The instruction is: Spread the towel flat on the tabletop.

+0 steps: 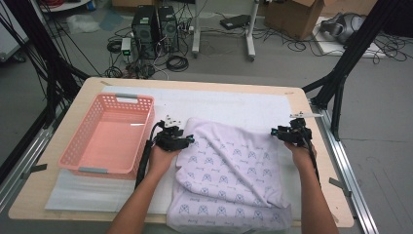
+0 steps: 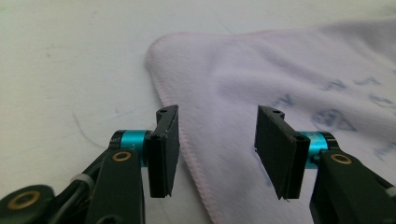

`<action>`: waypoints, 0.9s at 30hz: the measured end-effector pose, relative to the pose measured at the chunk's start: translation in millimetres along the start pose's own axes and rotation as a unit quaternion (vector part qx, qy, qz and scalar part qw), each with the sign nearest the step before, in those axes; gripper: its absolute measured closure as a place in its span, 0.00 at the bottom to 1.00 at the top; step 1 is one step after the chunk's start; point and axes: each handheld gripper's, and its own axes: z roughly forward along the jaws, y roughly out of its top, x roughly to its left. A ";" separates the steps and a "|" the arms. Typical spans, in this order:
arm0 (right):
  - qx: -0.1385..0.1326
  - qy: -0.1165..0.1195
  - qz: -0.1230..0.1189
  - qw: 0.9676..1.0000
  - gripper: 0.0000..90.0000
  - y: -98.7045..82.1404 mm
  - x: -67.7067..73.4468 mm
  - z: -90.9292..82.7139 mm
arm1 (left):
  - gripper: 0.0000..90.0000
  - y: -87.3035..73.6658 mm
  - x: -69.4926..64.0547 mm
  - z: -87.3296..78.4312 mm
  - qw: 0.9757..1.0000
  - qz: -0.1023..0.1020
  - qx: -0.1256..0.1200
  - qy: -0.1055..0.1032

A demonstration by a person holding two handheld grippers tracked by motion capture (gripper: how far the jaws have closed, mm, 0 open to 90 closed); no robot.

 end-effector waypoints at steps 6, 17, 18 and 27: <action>0.016 0.026 -0.011 0.999 0.65 -3.1 3.0 17.1 | 0.60 8.0 -6.5 7.6 0.998 0.044 0.021 0.026; 0.004 -0.062 -0.183 0.981 0.94 5.2 43.0 2.5 | 0.95 9.7 -10.9 -13.5 0.997 0.040 0.018 0.065; -0.026 -0.075 -0.177 0.981 0.94 7.6 43.4 -3.3 | 0.95 9.8 -10.3 -16.8 0.997 0.037 0.008 0.066; -0.003 -0.051 -0.113 0.992 0.62 -4.5 32.2 -7.3 | 0.61 6.3 -6.1 -14.5 0.998 0.021 0.016 0.049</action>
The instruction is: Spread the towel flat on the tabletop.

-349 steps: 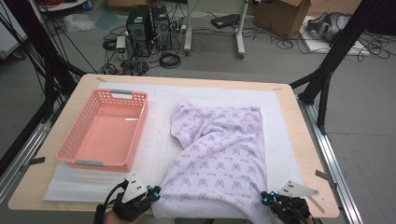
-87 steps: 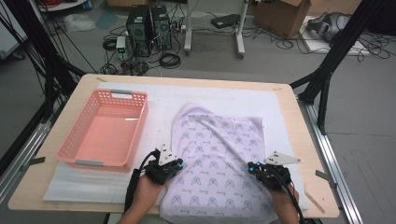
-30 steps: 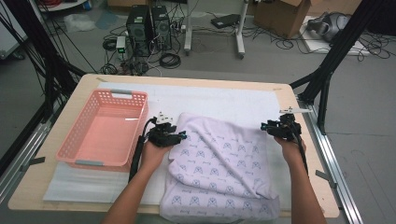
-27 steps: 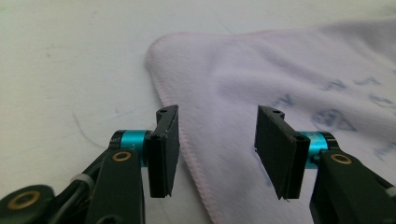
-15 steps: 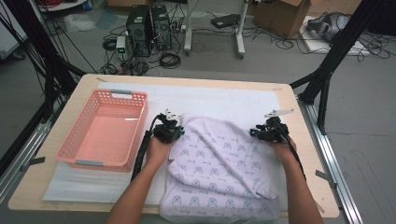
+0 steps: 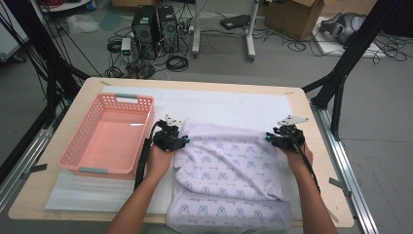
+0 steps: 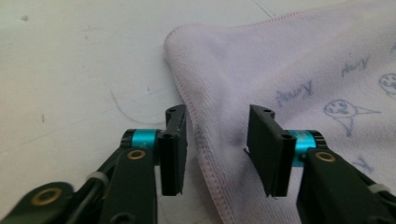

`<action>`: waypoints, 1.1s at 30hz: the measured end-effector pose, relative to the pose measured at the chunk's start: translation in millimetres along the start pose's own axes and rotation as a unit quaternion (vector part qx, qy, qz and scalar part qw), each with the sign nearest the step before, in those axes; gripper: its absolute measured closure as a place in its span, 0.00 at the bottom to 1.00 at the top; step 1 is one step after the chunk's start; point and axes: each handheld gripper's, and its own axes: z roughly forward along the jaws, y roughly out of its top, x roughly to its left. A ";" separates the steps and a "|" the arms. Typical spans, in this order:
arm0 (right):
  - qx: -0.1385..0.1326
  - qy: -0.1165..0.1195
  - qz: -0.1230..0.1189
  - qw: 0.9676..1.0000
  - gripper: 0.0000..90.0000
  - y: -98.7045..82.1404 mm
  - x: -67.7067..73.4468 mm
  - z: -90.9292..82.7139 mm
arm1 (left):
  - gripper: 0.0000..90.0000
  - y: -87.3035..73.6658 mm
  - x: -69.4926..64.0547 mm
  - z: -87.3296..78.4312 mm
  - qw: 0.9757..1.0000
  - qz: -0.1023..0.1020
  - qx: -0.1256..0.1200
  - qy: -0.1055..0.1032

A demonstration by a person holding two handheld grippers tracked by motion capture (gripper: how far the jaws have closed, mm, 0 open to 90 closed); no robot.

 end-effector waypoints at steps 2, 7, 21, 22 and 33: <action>-0.021 0.000 0.044 0.999 0.63 -3.4 -9.5 -6.7 | 0.59 2.7 1.0 -0.7 1.000 -0.007 -0.024 -0.004; -0.024 -0.010 0.088 0.996 0.66 -4.5 -23.6 -11.5 | 0.61 16.9 7.6 6.1 0.999 -0.016 -0.042 -0.006; -0.008 0.020 0.081 0.996 0.63 -3.2 -13.7 2.8 | 0.95 14.1 9.9 36.2 0.999 0.037 -0.010 0.028; -0.009 0.021 0.081 0.996 0.63 -3.1 -13.6 3.3 | 0.96 14.9 8.7 35.8 0.997 0.041 -0.007 0.059; -0.013 0.026 0.095 0.995 0.61 -0.4 -10.9 15.5 | 0.96 15.0 23.2 32.5 0.994 -0.003 -0.033 0.104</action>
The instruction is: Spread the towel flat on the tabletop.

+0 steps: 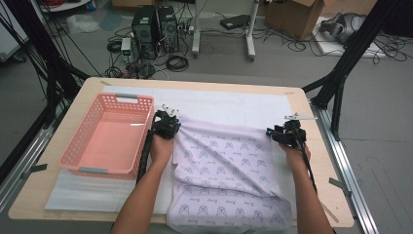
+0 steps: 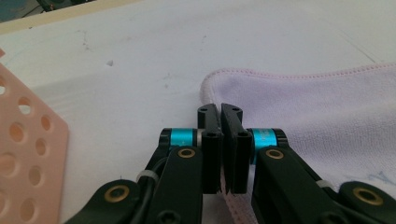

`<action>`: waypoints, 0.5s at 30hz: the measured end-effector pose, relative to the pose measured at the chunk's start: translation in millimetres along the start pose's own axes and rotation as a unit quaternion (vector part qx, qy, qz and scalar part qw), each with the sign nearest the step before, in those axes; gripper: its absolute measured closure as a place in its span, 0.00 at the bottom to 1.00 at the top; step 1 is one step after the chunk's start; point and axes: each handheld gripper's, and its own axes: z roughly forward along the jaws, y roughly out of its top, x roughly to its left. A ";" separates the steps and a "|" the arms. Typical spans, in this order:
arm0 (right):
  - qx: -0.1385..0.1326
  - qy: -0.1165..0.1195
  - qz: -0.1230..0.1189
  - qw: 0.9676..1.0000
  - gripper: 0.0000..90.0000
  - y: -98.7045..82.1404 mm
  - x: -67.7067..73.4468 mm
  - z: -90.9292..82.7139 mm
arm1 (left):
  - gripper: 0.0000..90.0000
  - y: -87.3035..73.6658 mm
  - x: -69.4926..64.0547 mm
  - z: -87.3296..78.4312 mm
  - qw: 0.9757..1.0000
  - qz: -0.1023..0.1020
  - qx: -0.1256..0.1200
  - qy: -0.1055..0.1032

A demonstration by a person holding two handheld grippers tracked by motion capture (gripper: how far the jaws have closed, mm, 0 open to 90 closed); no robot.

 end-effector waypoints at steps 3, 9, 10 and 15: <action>0.034 0.013 -0.029 0.999 0.62 -1.5 7.1 12.1 | 0.96 -1.9 1.4 2.7 1.000 -0.004 0.010 -0.005; 0.072 -0.007 -0.131 0.989 0.95 13.4 20.1 20.5 | 0.96 0.7 4.4 1.7 1.000 -0.025 -0.012 -0.012; 0.068 -0.025 -0.141 0.987 0.95 17.1 20.5 21.3 | 0.96 1.5 4.2 1.2 0.999 -0.028 -0.019 -0.010; 0.021 -0.063 -0.104 0.992 0.96 36.7 6.5 26.4 | 0.96 12.5 8.2 2.1 0.997 -0.063 -0.028 -0.019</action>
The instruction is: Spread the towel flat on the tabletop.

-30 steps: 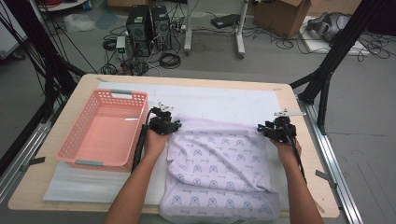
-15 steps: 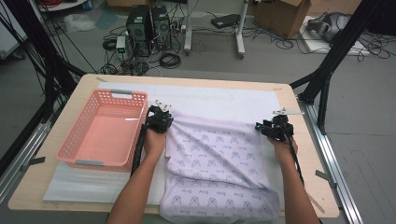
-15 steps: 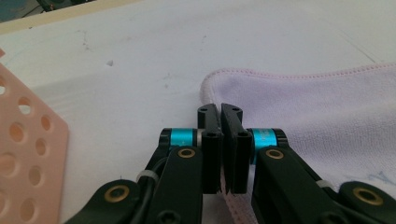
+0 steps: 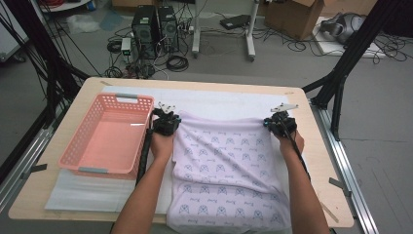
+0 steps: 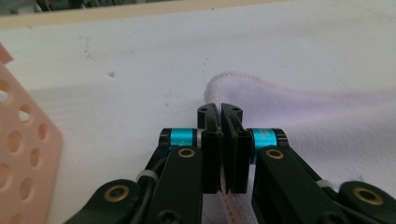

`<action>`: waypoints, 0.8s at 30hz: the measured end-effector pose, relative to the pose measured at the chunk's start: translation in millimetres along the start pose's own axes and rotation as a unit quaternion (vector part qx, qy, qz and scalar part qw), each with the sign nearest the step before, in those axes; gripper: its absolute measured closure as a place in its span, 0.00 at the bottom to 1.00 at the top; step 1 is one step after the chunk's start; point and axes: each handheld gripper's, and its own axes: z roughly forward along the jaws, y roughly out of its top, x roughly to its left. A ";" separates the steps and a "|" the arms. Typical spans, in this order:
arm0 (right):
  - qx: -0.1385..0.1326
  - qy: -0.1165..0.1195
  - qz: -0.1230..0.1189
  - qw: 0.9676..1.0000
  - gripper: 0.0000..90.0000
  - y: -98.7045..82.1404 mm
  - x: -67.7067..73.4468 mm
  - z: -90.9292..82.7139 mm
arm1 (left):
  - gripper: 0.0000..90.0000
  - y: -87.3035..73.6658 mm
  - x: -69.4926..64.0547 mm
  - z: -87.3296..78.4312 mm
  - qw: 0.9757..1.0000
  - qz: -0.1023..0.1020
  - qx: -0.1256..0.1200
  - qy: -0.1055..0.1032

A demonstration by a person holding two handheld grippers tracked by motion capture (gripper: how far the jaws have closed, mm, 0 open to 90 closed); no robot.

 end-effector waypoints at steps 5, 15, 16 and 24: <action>-0.037 -0.043 0.032 0.998 0.96 18.0 -12.5 3.8 | 0.96 20.6 -2.1 5.3 1.000 -0.008 -0.007 -0.008; -0.063 -0.055 0.065 0.994 0.94 29.1 -25.9 13.9 | 0.88 36.5 2.2 19.7 1.000 -0.009 -0.008 0.005; -0.054 -0.053 0.070 0.995 0.89 27.0 -26.6 17.2 | 0.80 35.7 2.0 19.9 1.000 -0.004 -0.001 0.005; -0.038 -0.007 0.109 0.993 0.60 24.2 -25.5 12.9 | 0.57 24.2 -9.8 8.0 0.999 0.011 0.023 -0.028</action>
